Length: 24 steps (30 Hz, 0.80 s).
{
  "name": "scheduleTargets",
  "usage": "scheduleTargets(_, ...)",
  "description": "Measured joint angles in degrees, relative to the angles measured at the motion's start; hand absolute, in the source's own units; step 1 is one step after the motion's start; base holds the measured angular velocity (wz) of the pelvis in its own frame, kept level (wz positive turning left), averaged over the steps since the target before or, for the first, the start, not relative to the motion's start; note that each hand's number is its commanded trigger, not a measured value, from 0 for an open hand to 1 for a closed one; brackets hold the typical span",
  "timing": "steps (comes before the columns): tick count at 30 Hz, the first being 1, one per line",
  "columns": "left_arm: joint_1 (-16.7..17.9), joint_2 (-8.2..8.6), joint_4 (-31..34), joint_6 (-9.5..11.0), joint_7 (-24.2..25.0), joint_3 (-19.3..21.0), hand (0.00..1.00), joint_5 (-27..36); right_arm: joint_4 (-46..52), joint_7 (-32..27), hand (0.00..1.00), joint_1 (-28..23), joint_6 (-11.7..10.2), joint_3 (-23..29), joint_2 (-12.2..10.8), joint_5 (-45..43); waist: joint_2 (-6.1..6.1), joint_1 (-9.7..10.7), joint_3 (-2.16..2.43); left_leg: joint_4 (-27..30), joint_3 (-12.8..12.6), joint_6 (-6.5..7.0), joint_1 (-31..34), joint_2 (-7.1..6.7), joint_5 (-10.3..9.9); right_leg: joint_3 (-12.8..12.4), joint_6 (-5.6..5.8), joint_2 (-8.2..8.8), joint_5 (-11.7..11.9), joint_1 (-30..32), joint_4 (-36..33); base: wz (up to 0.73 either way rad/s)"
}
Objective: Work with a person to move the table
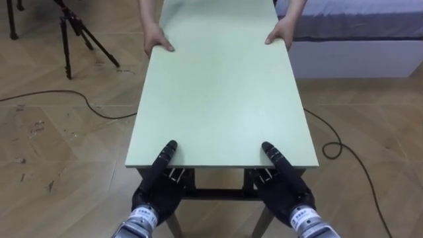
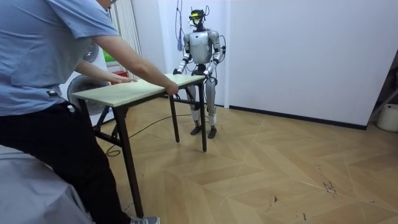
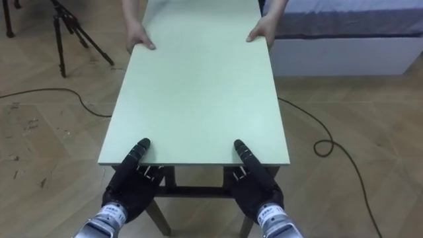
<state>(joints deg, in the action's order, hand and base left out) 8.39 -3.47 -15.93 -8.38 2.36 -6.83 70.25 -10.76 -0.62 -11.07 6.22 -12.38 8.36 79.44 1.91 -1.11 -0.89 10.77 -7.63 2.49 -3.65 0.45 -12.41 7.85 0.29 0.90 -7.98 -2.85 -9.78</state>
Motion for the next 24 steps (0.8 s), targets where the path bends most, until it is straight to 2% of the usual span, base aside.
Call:
scheduleTargets(7,1.44,-0.16,4.24,0.01,0.0,-0.08,1.0,-0.56,5.31,1.1,1.0,-3.48,-0.81,-0.21,-0.08,1.23,0.15,-0.32,0.12,-0.13,-0.1,0.0,0.09,-0.05,0.0,-0.02,0.0,0.03,0.0,-0.05,-0.05,0.0)
scheduleTargets(14,4.36,-0.54,9.79,0.41,-0.35,-0.78,1.0,0.16,9.68,1.75,1.0,-5.75,-1.4,-0.76,1.05,2.73,0.01,0.15,0.19,-0.58,-0.21,-0.01,0.48,-0.22,0.01,0.09,0.01,-0.13,0.0,0.61,-0.03,0.0)
scheduleTargets(19,7.28,-1.06,13.51,3.66,-0.64,-2.63,1.0,1.52,11.16,3.27,1.0,-6.07,-3.37,-2.73,1.87,2.8,-0.84,0.51,0.21,-0.39,-0.16,-0.02,0.26,0.11,0.02,0.06,0.01,-0.17,0.0,0.69,0.02,-0.02)
scheduleTargets(24,8.54,-1.2,15.28,5.37,-0.64,-4.22,1.0,1.68,11.61,3.8,1.0,-6.19,-4.95,-3.28,2.38,2.89,-1.19,0.49,0.19,-0.58,-0.15,-0.01,0.18,0.06,0.02,0.1,0.01,-0.05,0.0,0.68,0.03,-0.01)
